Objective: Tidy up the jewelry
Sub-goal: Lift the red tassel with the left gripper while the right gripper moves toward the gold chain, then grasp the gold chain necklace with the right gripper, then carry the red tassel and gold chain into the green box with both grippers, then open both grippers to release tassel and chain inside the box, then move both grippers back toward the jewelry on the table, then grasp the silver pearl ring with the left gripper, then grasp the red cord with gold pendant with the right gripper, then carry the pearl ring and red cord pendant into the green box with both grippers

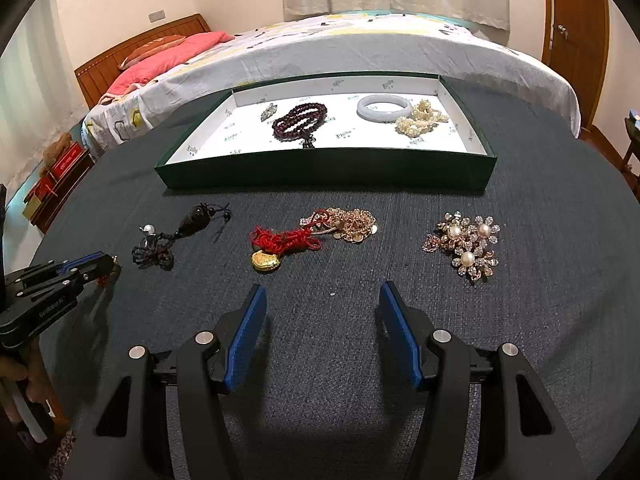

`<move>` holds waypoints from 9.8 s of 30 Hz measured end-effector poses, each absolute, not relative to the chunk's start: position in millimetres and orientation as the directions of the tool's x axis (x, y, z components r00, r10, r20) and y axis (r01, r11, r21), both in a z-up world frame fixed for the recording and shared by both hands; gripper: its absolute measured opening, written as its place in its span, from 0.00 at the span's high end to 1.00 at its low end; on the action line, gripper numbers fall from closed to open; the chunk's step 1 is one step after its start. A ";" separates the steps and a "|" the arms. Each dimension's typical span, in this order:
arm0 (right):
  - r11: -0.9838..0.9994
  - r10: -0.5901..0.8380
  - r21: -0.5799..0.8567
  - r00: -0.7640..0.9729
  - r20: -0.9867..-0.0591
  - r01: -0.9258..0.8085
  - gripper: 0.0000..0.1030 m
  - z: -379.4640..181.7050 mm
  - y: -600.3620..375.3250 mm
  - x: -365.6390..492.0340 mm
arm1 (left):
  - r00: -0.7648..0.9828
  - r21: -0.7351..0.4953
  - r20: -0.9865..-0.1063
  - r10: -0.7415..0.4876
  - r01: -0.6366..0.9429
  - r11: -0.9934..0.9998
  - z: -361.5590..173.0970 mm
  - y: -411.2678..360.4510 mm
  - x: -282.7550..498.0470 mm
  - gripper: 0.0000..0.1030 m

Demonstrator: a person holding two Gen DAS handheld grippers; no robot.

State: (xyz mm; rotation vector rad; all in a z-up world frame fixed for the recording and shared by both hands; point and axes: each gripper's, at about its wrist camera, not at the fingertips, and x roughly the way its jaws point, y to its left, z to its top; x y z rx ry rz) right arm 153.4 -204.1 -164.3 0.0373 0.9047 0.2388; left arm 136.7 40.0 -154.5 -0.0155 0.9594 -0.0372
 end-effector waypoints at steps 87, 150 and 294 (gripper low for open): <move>0.969 0.241 0.158 0.579 -0.778 -0.191 0.91 -169.8 -198.9 226.8 | 0.592 -0.045 -0.804 -0.049 0.022 0.999 -149.2 51.6 166.2 0.87; 0.973 0.212 0.084 0.681 -0.701 -0.216 0.91 -142.7 -200.6 310.5 | 0.677 -0.107 -0.724 -0.130 0.075 0.991 -134.8 -21.1 331.5 0.87; 0.967 0.213 0.070 0.630 -0.747 -0.244 0.79 -152.1 -176.3 177.2 | 0.607 -0.032 -0.793 -0.043 0.030 0.999 -131.7 64.1 178.1 0.79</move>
